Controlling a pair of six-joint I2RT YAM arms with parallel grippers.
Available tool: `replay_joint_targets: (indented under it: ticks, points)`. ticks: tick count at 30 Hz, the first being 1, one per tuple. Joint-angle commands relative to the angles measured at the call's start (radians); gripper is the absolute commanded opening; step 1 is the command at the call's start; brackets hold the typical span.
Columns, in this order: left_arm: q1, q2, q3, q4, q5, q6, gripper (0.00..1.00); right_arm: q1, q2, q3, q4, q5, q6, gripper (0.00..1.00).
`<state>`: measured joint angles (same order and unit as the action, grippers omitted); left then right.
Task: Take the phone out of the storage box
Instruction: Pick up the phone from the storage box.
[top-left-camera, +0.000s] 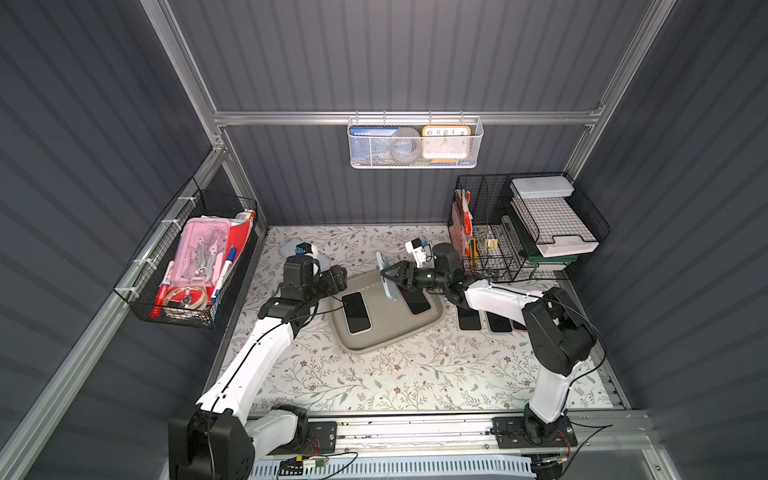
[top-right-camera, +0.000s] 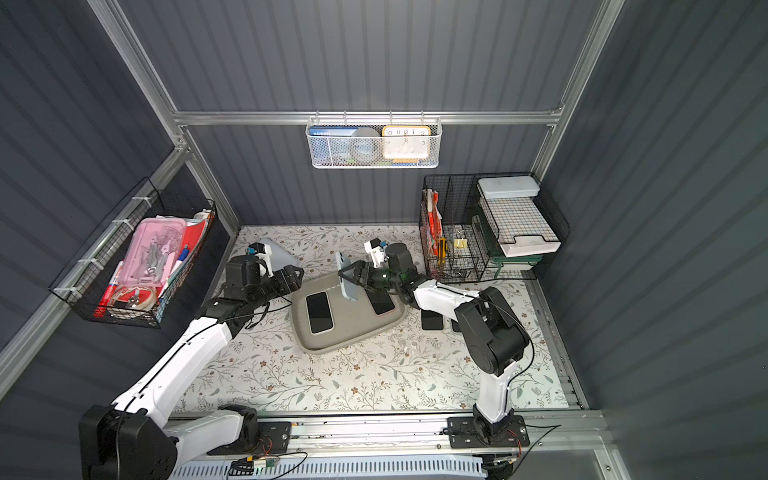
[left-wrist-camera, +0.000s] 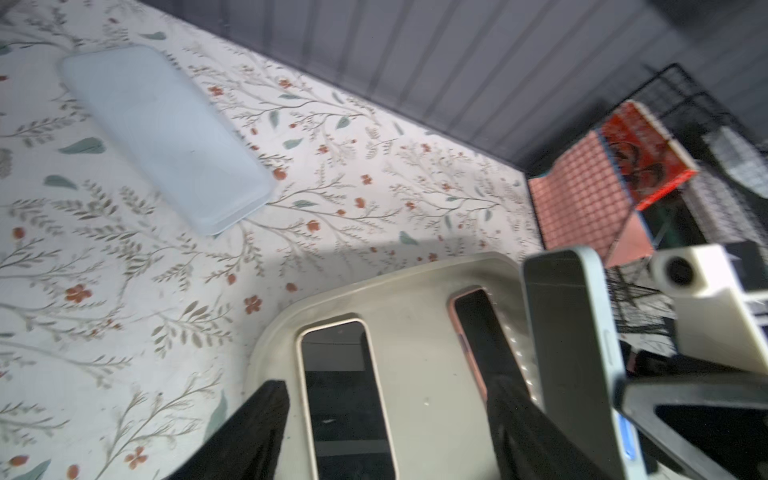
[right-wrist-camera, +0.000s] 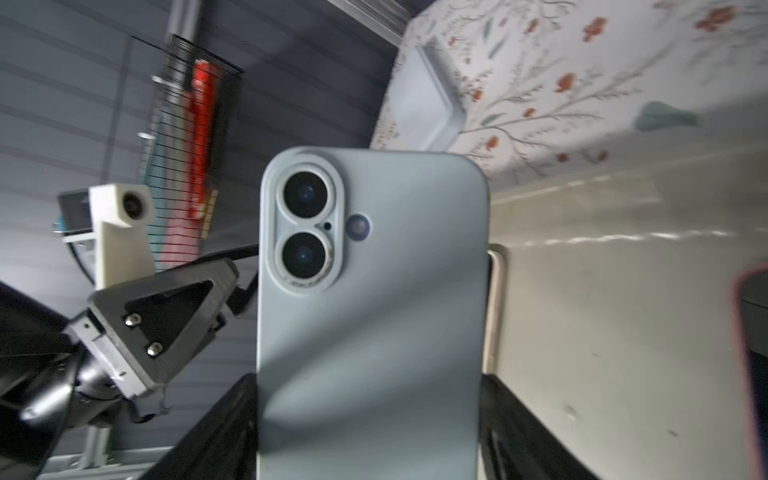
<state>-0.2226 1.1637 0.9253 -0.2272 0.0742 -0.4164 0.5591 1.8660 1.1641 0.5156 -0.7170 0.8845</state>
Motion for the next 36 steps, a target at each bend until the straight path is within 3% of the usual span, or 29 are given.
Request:
replay_joint_targets:
  ticks: [1,4,8,13,22,36]
  points:
    - [0.0,-0.011,0.053,-0.061,0.19,0.025,0.8,-0.004,-0.002,0.017,0.325,-0.149,0.212,0.57]
    - [0.001,-0.004,0.1,-0.075,0.244,-0.012,0.8,-0.01,-0.025,0.018,0.327,-0.166,0.227,0.57]
    - [0.0,0.01,0.197,-0.13,0.289,-0.059,0.76,-0.008,-0.094,0.016,0.119,-0.15,0.072,0.57]
    - [-0.004,-0.01,0.219,-0.001,0.373,-0.219,0.66,-0.005,-0.15,0.0,-0.024,-0.121,-0.045,0.58]
    - [-0.05,0.09,0.33,-0.101,0.387,-0.274,0.55,0.037,-0.228,-0.002,-0.232,-0.009,-0.255,0.58]
    - [-0.114,0.167,0.446,-0.331,0.209,-0.21,0.58,0.116,-0.267,0.06,-0.412,0.129,-0.418,0.58]
